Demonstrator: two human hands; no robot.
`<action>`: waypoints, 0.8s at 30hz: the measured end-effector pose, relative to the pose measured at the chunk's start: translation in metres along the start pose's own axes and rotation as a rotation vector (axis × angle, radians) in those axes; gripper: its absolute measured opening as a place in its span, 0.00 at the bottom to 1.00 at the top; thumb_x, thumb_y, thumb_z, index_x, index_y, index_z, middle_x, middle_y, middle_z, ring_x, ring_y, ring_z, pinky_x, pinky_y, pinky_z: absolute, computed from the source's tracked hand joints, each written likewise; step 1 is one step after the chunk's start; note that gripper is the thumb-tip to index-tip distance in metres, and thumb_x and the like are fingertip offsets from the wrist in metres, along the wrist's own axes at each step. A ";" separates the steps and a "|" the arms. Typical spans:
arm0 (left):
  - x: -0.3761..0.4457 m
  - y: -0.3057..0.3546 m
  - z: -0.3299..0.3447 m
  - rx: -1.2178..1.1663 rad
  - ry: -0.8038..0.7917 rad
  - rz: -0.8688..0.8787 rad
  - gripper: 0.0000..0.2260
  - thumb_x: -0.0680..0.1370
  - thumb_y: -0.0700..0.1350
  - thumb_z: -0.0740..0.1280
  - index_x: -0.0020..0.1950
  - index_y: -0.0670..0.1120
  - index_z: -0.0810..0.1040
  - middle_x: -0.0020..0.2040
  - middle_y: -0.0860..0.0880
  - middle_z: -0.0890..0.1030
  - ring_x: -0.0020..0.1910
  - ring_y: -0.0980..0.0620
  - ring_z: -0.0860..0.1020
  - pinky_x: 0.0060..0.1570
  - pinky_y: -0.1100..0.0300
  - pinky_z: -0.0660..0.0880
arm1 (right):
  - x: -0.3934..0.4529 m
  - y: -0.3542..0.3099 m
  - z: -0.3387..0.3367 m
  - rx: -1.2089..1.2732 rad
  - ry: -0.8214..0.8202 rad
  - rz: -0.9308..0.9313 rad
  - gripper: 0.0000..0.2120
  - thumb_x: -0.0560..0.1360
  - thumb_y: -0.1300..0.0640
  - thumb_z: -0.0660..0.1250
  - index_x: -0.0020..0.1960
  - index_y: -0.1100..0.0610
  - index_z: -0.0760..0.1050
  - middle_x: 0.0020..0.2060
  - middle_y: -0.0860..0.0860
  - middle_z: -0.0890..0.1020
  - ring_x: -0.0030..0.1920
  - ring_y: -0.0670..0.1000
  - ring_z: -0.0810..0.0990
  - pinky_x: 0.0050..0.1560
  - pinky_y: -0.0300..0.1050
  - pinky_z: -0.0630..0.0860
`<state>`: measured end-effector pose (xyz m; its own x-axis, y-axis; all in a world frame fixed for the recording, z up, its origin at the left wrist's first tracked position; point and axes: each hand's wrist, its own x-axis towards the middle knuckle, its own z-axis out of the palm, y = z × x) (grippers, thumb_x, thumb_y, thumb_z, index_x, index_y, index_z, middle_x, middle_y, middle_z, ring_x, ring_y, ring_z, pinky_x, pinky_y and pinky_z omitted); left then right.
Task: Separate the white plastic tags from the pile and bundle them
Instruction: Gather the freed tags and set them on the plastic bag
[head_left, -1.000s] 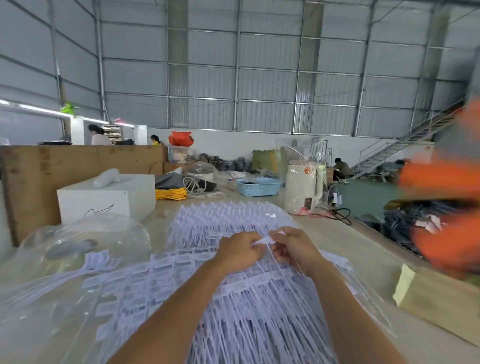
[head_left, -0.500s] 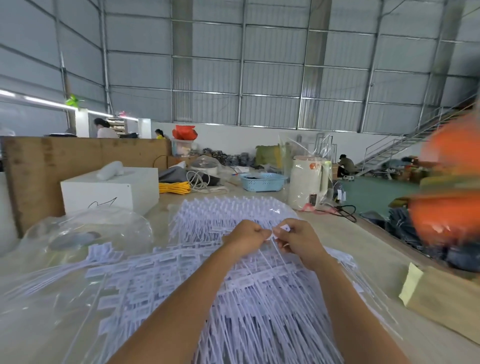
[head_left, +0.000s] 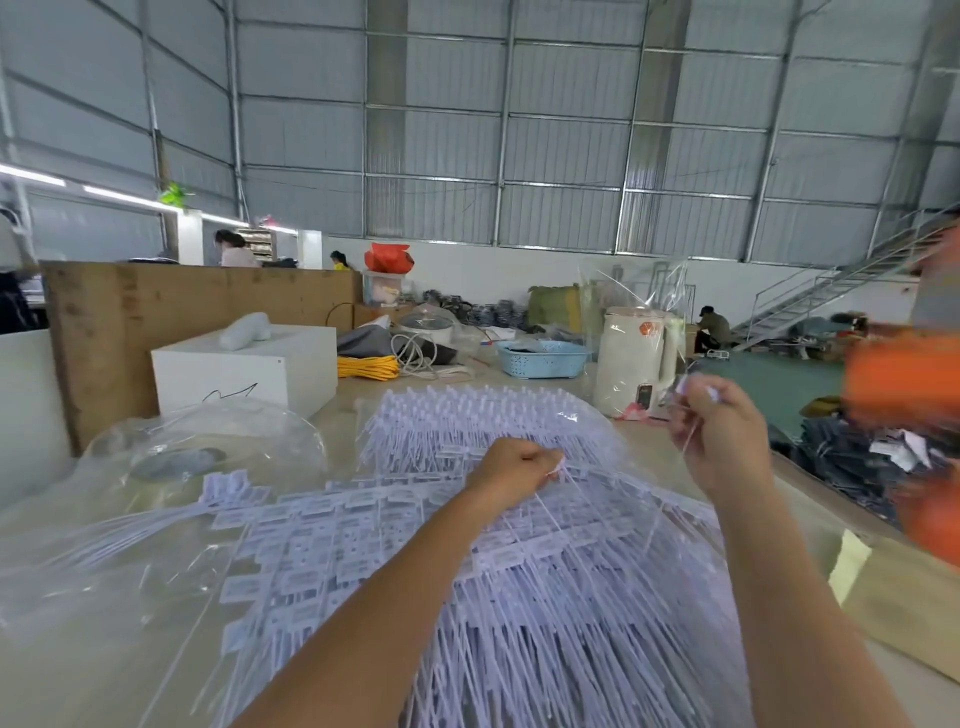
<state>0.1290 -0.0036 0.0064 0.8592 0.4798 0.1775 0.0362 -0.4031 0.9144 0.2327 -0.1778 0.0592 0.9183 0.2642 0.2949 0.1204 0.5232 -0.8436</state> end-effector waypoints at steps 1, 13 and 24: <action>-0.001 0.001 0.000 0.012 0.000 0.018 0.15 0.79 0.49 0.64 0.33 0.51 0.78 0.37 0.49 0.80 0.35 0.52 0.74 0.36 0.61 0.67 | 0.000 -0.009 0.002 0.067 -0.019 0.016 0.05 0.78 0.64 0.62 0.45 0.58 0.74 0.34 0.53 0.76 0.26 0.44 0.73 0.25 0.34 0.72; -0.003 -0.002 -0.004 0.185 -0.019 0.082 0.07 0.61 0.50 0.68 0.39 0.55 0.78 0.38 0.54 0.76 0.43 0.46 0.77 0.53 0.47 0.74 | -0.023 0.051 0.050 -0.724 -0.399 0.159 0.09 0.75 0.58 0.69 0.38 0.60 0.74 0.35 0.58 0.74 0.36 0.53 0.72 0.34 0.42 0.68; -0.006 -0.003 -0.019 0.357 0.006 0.059 0.15 0.77 0.49 0.67 0.31 0.48 0.73 0.28 0.52 0.70 0.31 0.51 0.72 0.38 0.59 0.66 | -0.020 0.050 0.048 -0.531 -0.414 0.157 0.10 0.75 0.66 0.68 0.35 0.63 0.73 0.32 0.58 0.78 0.31 0.49 0.79 0.32 0.37 0.78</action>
<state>0.1141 0.0093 0.0097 0.8622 0.4518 0.2290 0.1637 -0.6764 0.7181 0.2019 -0.1178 0.0329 0.7329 0.6472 0.2095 0.2637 0.0137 -0.9645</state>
